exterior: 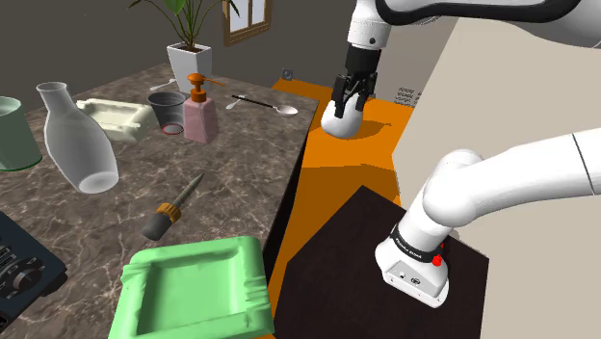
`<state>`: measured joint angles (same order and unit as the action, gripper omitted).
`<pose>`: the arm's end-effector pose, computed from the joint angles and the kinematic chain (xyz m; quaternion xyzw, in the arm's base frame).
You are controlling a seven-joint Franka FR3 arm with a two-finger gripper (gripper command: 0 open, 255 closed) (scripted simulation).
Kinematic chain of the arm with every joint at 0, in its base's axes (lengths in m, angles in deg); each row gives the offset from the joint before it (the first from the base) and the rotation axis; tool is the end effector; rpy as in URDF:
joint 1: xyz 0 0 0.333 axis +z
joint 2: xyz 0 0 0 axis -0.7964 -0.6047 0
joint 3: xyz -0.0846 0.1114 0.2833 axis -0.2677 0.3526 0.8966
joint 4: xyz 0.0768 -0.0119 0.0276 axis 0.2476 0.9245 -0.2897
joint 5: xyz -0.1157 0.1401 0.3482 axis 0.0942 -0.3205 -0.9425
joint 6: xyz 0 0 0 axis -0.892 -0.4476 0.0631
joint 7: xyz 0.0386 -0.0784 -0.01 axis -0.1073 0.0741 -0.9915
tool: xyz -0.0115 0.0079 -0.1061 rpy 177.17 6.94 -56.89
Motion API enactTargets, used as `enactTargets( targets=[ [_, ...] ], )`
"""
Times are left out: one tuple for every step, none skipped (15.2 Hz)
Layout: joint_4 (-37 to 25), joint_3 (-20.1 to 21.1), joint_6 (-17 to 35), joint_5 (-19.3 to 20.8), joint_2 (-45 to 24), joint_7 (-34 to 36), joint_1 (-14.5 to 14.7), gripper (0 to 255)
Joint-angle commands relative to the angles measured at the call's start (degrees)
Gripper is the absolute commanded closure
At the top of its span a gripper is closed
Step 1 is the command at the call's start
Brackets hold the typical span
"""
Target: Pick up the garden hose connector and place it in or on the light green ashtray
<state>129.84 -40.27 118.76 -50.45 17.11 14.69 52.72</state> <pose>0.3145 0.0055 0.5422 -0.9972 0.0663 0.0345 0.0046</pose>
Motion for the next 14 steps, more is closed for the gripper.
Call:
enactTargets(
  targets=[
    [0.0,0.0,0.0,0.0,0.0,0.0,0.0,0],
    [0.5,1.6,0.5,-1.0,0.0,2.7,0.2,0],
    [0.8,3.2,1.1,-2.1,-0.2,5.4,0.3,0],
    [1.1,4.9,1.7,-3.1,-0.6,8.1,0.5,0],
    [1.2,6.5,2.3,-4.1,-1.0,10.8,0.6,0],
    [1.2,8.1,3.0,-5.1,-1.6,13.4,0.8,0],
    [1.1,9.8,3.8,-6.1,-2.4,16.1,0.9,0],
    [0.9,11.4,4.5,-7.0,-3.3,18.8,0.9,0],
    [0.6,13.1,5.3,-7.8,-4.3,21.4,1.0,0],
    [0.2,14.7,6.1,-8.6,-5.4,24.1,0.9,0],
    [-0.3,16.3,6.9,-9.3,-6.6,26.8,0.9,0],
    [-0.9,17.9,7.8,-9.9,-8.0,29.5,0.8,0],
    [-1.6,19.6,8.6,-10.4,-9.5,32.1,0.6,0],
    [-2.4,21.2,9.5,-10.8,-11.1,34.8,0.4,0]
  ],
)
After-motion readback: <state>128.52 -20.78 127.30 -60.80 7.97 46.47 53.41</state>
